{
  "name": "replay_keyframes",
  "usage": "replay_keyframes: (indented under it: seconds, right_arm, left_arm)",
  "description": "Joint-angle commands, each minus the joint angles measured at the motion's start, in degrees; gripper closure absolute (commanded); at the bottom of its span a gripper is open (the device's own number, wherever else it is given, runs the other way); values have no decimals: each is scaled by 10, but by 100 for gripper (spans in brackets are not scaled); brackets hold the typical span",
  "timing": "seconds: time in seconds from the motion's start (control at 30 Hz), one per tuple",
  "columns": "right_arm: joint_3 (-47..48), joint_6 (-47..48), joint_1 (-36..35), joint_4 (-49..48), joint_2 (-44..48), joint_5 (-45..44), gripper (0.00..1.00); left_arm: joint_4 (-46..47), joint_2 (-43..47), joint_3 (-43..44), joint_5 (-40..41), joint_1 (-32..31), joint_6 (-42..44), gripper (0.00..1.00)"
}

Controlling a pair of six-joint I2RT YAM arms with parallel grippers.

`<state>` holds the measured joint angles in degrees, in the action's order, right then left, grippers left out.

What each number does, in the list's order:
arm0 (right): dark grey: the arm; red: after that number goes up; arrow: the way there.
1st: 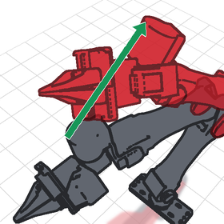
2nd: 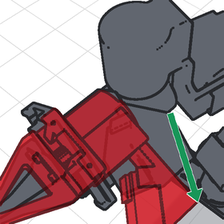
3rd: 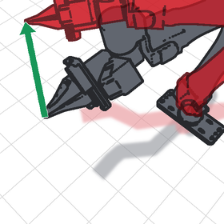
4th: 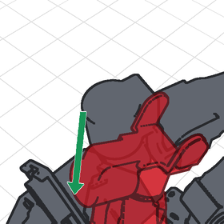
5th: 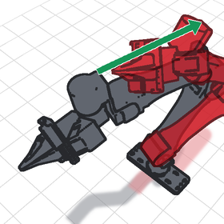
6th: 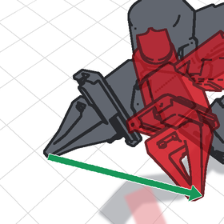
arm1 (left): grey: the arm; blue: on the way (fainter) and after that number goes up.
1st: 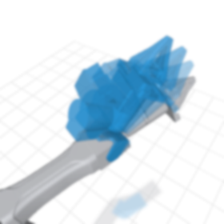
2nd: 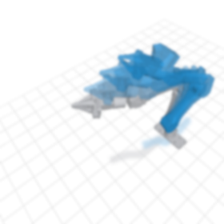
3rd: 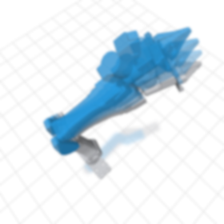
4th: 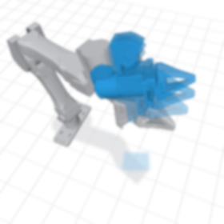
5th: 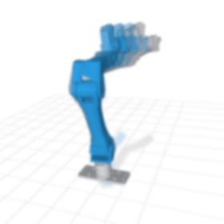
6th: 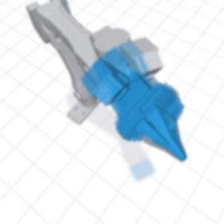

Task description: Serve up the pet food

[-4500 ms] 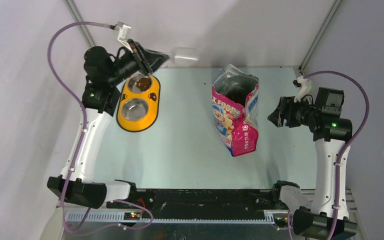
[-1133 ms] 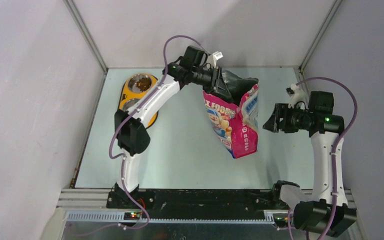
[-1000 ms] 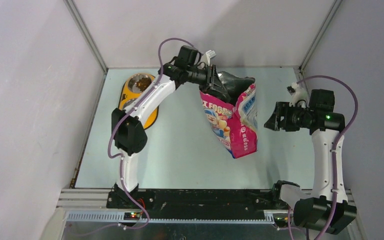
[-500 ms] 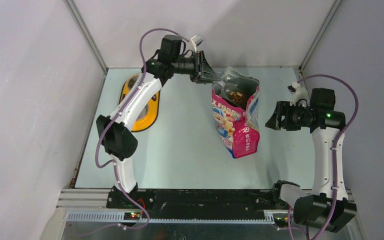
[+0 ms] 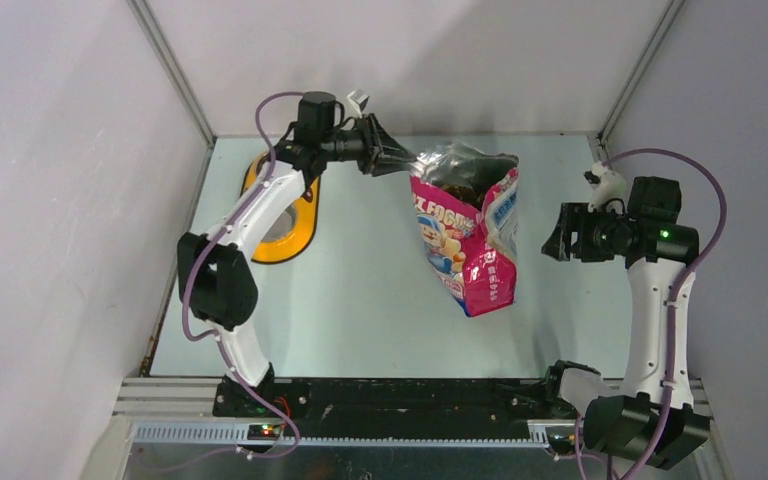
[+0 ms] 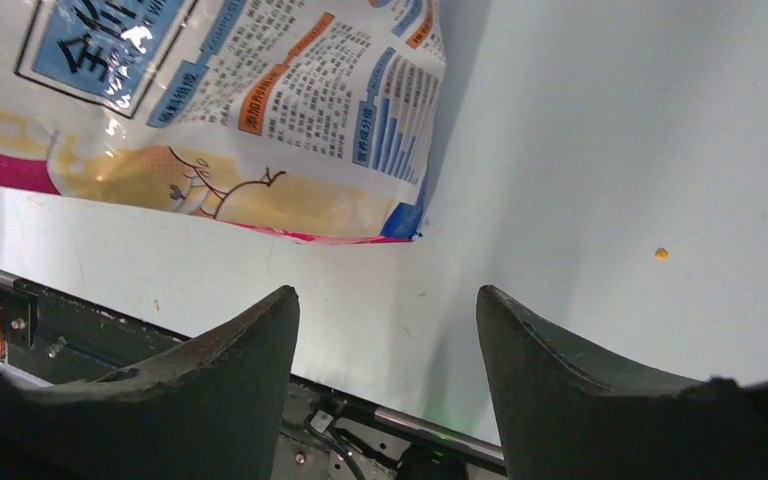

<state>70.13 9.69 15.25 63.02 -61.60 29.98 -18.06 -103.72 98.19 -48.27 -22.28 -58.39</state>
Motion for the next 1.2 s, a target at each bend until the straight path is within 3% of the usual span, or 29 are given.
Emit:
replay_keyframes:
  seconds: [0.0, 0.3, 0.83, 0.93, 1.17]
  right_arm:
    - [28, 11, 5, 9, 5, -14, 32]
    - [32, 22, 6, 16, 1, -25, 31]
    - [47, 27, 7, 34, -5, -45, 31]
    - [50, 26, 7, 37, -5, -45, 31]
    - [48, 34, 7, 41, 6, -43, 31]
  left_arm:
    - [100, 48, -45, 11, 25, -80, 100]
    - [274, 38, -120, -21, 33, -219, 100]
    - [817, -16, -269, 4, 25, -549, 100]
    - [845, -36, -271, 17, 18, -564, 100]
    - [792, -6, -257, -3, 28, -521, 100]
